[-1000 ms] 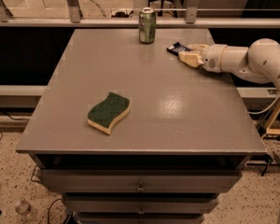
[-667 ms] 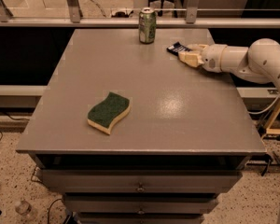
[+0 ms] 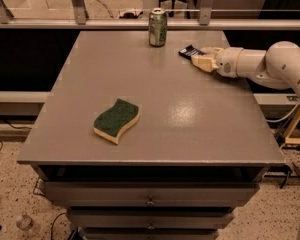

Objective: Move rxbar blueberry near sponge

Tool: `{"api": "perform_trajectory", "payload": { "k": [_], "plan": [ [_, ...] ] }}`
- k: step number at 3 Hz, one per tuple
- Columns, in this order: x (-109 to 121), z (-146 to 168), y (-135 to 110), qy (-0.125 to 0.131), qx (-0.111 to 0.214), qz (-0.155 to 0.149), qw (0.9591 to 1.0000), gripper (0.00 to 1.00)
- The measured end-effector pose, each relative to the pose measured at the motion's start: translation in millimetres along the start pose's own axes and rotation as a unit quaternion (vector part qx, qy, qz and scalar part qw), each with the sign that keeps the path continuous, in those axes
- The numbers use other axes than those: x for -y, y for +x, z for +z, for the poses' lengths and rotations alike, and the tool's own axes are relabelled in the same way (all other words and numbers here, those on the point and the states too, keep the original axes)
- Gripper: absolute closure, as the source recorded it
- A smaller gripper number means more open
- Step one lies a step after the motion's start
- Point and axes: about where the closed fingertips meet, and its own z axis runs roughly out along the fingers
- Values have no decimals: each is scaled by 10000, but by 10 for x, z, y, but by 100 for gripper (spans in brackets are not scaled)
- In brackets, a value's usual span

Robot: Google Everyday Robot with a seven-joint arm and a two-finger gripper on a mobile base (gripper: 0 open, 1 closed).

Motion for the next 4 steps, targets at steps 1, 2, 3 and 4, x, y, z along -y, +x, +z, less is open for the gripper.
{"api": "perform_trajectory", "payload": {
  "k": [1,2,3,4],
  "plan": [
    [0,0,0,0,0,0,10000,100],
    [0,0,-1,0,-1,0,10000,100],
    [-3,4,-1,-4,-2,-1,10000,100],
    [-3,6,-2,-5,-2,-1,10000,100]
  ]
}}
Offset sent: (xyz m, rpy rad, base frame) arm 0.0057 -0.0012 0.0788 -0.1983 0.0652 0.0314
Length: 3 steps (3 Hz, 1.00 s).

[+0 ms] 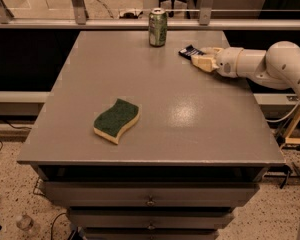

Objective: Move rxbar blueberry near sponge

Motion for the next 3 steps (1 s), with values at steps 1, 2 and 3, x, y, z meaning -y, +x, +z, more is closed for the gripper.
{"api": "perform_trajectory", "payload": {
  "k": [1,2,3],
  "plan": [
    [0,0,-1,-1,0,0,10000,100],
    [0,0,-2,-1,0,-1,10000,100],
    [-1,-1,-2,-1,0,-2,10000,100]
  ]
}}
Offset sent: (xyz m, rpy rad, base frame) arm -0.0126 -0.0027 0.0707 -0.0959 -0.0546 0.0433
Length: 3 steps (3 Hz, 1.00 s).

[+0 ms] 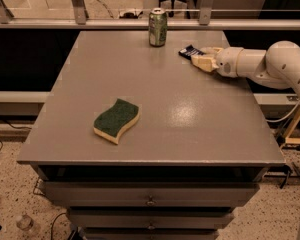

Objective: Move rxbar blueberry near sponge

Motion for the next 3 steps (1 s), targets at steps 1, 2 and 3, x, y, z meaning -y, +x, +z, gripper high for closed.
{"api": "perform_trajectory", "payload": {
  "k": [1,2,3],
  "plan": [
    [-8,-35,-69,3,-16,-59,10000,100],
    [-51,-243,-471,10,-109,-401,9991,100],
    [-106,-463,-898,-50,-202,-759,9969,100]
  ]
}}
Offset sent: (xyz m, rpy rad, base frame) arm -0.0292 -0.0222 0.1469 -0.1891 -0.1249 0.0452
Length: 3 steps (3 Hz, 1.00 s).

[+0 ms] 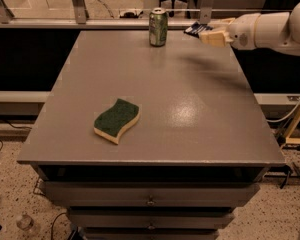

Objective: Move rxbar blueberry near sponge

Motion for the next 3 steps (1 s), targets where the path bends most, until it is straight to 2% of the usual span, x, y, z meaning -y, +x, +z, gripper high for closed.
{"api": "perform_trajectory", "payload": {
  "k": [1,2,3],
  "plan": [
    [-7,-201,-230,-175,-31,-102,9998,100],
    [-122,-448,-378,-313,-85,-215,9992,100],
    [-337,-762,-481,-311,-50,-346,9989,100]
  ]
}}
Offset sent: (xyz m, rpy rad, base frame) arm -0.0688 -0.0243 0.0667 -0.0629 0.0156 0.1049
